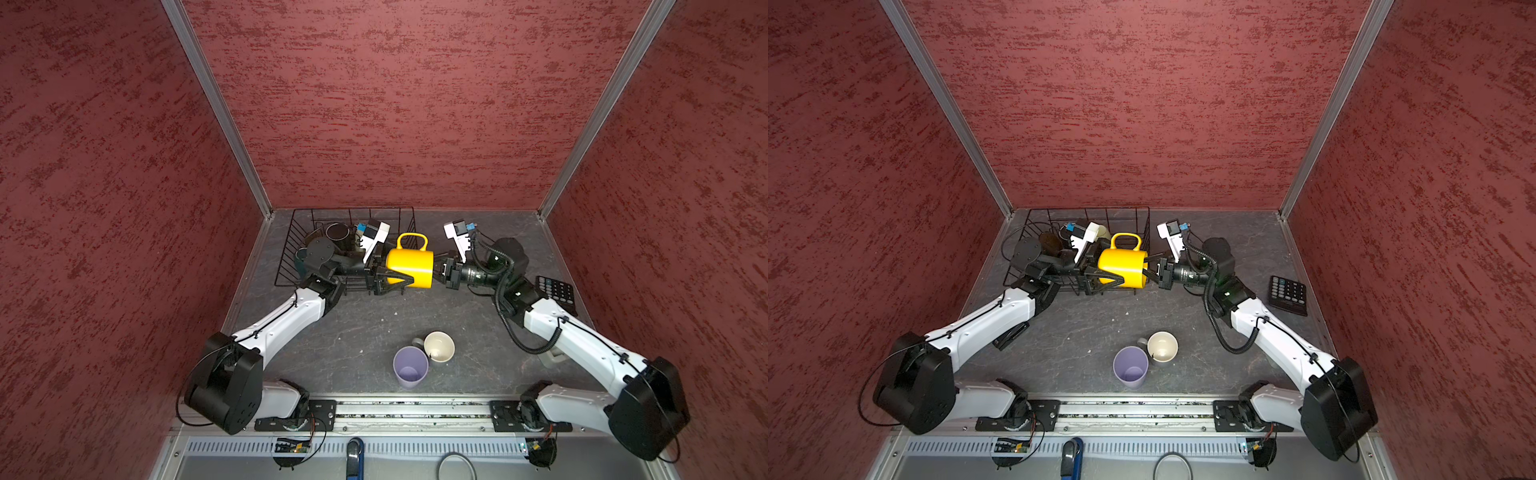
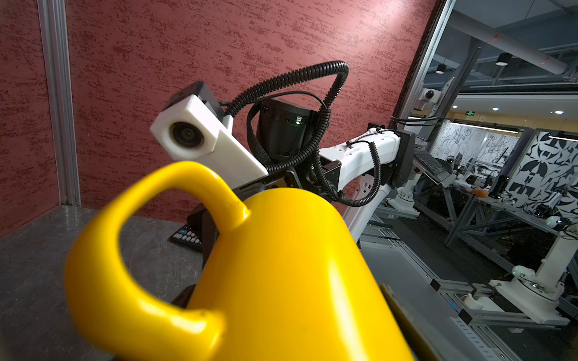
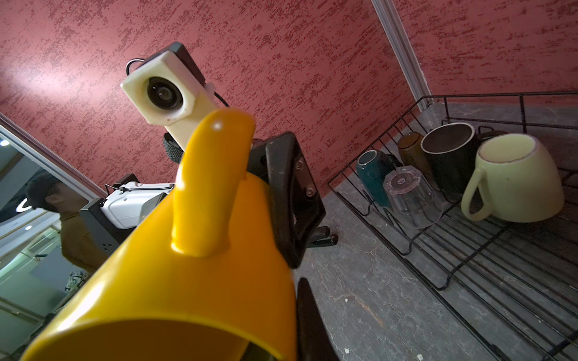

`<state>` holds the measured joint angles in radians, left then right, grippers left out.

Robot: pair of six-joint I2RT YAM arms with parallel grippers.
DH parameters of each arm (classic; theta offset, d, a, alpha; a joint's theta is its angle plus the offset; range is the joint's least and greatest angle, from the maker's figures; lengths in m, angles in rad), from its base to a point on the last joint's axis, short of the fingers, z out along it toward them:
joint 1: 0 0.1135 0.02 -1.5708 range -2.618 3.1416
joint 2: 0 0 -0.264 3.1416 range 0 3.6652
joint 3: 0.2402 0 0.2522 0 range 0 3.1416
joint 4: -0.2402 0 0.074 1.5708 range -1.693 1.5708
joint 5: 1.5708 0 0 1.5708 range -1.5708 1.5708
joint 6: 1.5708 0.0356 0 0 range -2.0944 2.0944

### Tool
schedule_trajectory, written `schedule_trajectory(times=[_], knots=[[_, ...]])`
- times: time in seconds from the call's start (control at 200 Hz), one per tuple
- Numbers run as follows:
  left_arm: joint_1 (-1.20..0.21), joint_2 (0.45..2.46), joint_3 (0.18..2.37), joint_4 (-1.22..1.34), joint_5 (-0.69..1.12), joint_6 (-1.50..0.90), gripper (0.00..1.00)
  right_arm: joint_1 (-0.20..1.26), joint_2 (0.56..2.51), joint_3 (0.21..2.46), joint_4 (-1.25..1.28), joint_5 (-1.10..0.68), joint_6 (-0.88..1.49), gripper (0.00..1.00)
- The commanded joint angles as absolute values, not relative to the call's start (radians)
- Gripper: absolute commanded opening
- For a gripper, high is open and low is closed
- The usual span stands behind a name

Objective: Load cups into a dish rack
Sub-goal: Place the cup upside down at the dish rack.

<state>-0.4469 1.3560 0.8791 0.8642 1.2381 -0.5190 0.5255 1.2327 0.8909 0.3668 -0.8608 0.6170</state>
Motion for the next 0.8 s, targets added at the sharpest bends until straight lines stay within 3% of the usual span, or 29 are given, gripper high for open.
schedule_trajectory(times=[0.0,0.235,0.371,0.496,0.526,0.791], knots=[[-0.495,1.355,0.901,0.832,1.357,-0.522,0.81,0.544,1.246,0.902,0.494,-0.889,0.623,0.00],[-0.497,1.348,0.943,0.691,1.364,-0.459,0.60,0.545,1.239,0.894,0.455,-0.871,0.605,0.00],[-0.495,1.330,0.949,0.635,1.361,-0.405,0.31,0.544,1.232,0.897,0.417,-0.853,0.589,0.00],[-0.490,1.312,0.953,0.622,1.349,-0.401,0.10,0.544,1.229,0.895,0.412,-0.844,0.590,0.06],[-0.486,1.306,0.954,0.620,1.342,-0.403,0.00,0.544,1.228,0.895,0.408,-0.840,0.587,0.07],[-0.455,1.236,0.918,0.668,1.248,-0.397,0.00,0.544,1.212,0.893,0.370,-0.806,0.578,0.23]])
